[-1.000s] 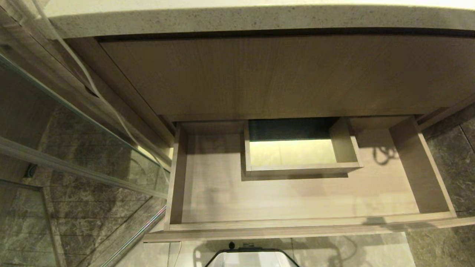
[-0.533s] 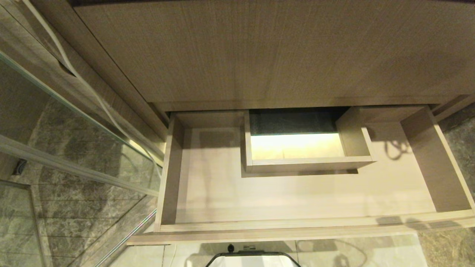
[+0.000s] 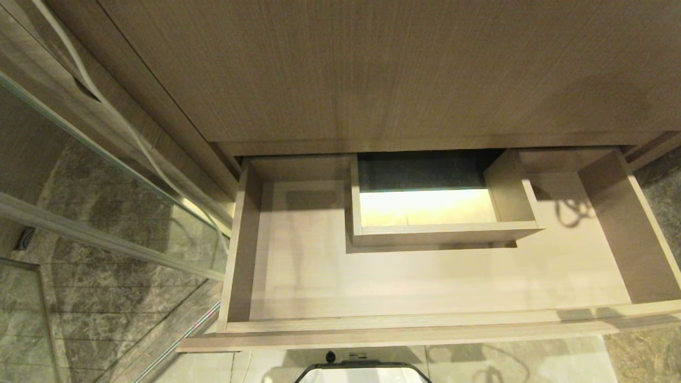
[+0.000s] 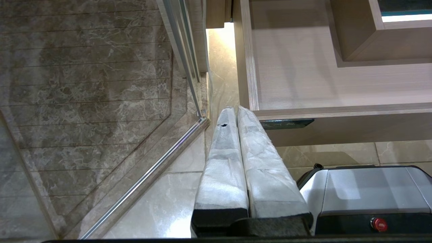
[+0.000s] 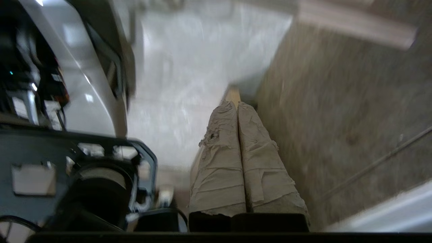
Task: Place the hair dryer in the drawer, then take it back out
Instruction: Close the drawer
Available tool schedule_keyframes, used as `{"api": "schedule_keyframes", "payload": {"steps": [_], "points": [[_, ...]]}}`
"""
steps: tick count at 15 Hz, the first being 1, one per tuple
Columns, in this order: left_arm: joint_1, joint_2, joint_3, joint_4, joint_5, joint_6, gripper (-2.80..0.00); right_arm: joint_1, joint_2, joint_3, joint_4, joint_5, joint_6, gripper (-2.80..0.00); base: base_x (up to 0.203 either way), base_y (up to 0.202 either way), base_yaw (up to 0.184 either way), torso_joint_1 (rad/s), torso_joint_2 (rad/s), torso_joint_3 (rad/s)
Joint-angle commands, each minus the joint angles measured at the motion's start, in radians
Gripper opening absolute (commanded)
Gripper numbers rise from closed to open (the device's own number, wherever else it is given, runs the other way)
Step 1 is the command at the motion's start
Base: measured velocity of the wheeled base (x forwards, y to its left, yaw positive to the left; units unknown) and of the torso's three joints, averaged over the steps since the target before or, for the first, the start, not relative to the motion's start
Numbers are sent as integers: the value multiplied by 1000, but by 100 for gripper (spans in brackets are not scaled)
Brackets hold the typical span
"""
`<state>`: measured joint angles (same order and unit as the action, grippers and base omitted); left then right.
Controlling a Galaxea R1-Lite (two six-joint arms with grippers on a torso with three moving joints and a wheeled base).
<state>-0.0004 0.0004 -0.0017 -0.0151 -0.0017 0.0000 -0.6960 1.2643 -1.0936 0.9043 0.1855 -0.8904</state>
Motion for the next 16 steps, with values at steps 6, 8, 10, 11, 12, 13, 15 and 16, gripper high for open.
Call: {"api": "schedule_keyframes", "payload": {"steps": [6, 8, 10, 11, 12, 13, 15, 16], "points": [[-1, 1, 0, 0, 0, 0, -280, 12, 364, 27, -91, -260, -7, -280, 0, 0, 0, 1, 4, 4], [-1, 0, 0, 0, 0, 0, -280, 30, 408, 35, -110, -284, -4, -280, 0, 0, 0, 0, 0, 0], [0, 1, 2, 0, 0, 0, -280, 46, 472, 22, -134, -288, -3, -280, 0, 0, 0, 15, 0, 1], [0, 1, 0, 0, 0, 0, -280, 55, 497, 9, -145, -290, -4, -280, 0, 0, 0, 0, 0, 0], [0, 1, 0, 0, 0, 0, -280, 63, 531, -6, -150, -292, -4, -280, 0, 0, 0, 0, 0, 0], [0, 1, 0, 0, 0, 0, -280, 70, 557, -20, -153, -303, -4, -280, 0, 0, 0, 0, 0, 0], [0, 1, 0, 0, 0, 0, -280, 86, 597, -38, -158, -332, 4, -280, 0, 0, 0, 0, 0, 0], [0, 1, 0, 0, 0, 1, -280, 92, 610, -42, -163, -333, 12, -280, 0, 0, 0, 0, 0, 0]]}}
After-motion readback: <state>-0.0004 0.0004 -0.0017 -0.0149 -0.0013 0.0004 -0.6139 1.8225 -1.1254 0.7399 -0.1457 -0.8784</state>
